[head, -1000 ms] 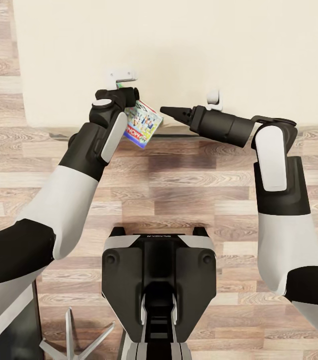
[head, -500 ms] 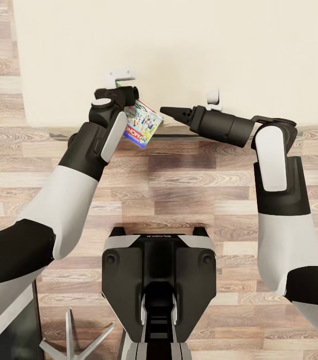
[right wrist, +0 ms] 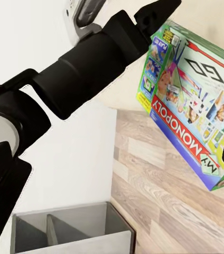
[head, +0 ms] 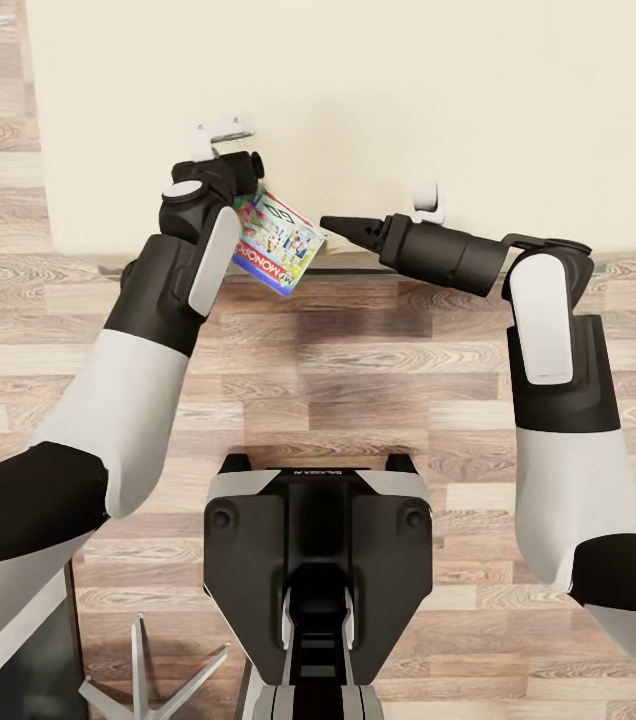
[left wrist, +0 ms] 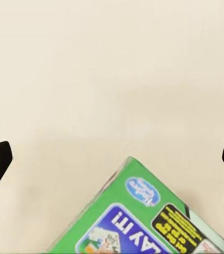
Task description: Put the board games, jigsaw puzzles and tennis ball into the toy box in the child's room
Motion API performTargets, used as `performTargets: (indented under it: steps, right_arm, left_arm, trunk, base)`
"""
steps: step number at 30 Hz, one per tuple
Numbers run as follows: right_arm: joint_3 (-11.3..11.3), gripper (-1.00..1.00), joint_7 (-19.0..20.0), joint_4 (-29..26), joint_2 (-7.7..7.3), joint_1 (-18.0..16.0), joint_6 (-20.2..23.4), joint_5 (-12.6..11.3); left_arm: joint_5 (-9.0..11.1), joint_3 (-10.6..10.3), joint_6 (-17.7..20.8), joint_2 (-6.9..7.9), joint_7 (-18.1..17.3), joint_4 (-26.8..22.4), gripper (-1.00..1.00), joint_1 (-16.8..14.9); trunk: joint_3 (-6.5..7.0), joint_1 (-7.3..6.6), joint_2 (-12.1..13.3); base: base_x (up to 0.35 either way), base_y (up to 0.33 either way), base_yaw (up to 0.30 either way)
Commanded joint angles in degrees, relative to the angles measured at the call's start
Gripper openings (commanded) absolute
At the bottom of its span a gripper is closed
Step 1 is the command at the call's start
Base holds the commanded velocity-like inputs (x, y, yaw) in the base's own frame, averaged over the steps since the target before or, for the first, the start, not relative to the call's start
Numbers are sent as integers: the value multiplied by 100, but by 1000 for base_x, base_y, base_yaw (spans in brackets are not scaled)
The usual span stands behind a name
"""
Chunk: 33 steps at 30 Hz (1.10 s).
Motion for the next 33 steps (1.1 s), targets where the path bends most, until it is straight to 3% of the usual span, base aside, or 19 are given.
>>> performTargets:
  steps: [1,12,18,21,22,25,28,33]
  right_arm:
    - [1,100,56,0,-3,-1,9,56]
    - [-2,100,56,-16,-5,9,9,53]
    - [-22,100,56,-42,-23,18,9,41]
    - [-34,100,56,-49,-32,21,9,32]
    - [-39,100,56,-50,-36,21,9,33]
    - [-47,100,56,-52,-55,25,9,28]
    - [-60,100,60,-53,-86,71,9,31]
    - [-75,100,64,-53,-93,107,9,30]
  left_arm:
    - [55,3,19,0,48,-20,100,-1]
    - [55,181,130,0,254,-244,100,-3]
    - [61,395,661,0,283,-372,100,0]
    - [62,662,1017,0,272,-497,100,2]
    - [65,853,1211,0,263,-566,100,2]
    - [70,1175,1577,0,248,-666,100,0]
    - [82,1667,2314,0,221,-802,100,2]
    - [89,2012,3019,13,148,-1078,100,0]
  trunk:
    - [-6,4,-9]
    - [-3,4,-9]
    - [28,4,-9]
    - [52,4,-9]
    - [60,4,-9]
    - [87,4,-9]
    - [113,4,-9]
    - [159,4,-9]
  base:
    - [0,0,0]
    - [0,0,0]
    - [0,0,0]
    - [0,0,0]
    - [0,0,0]
    - [0,0,0]
    - [0,0,0]
    - [0,0,0]
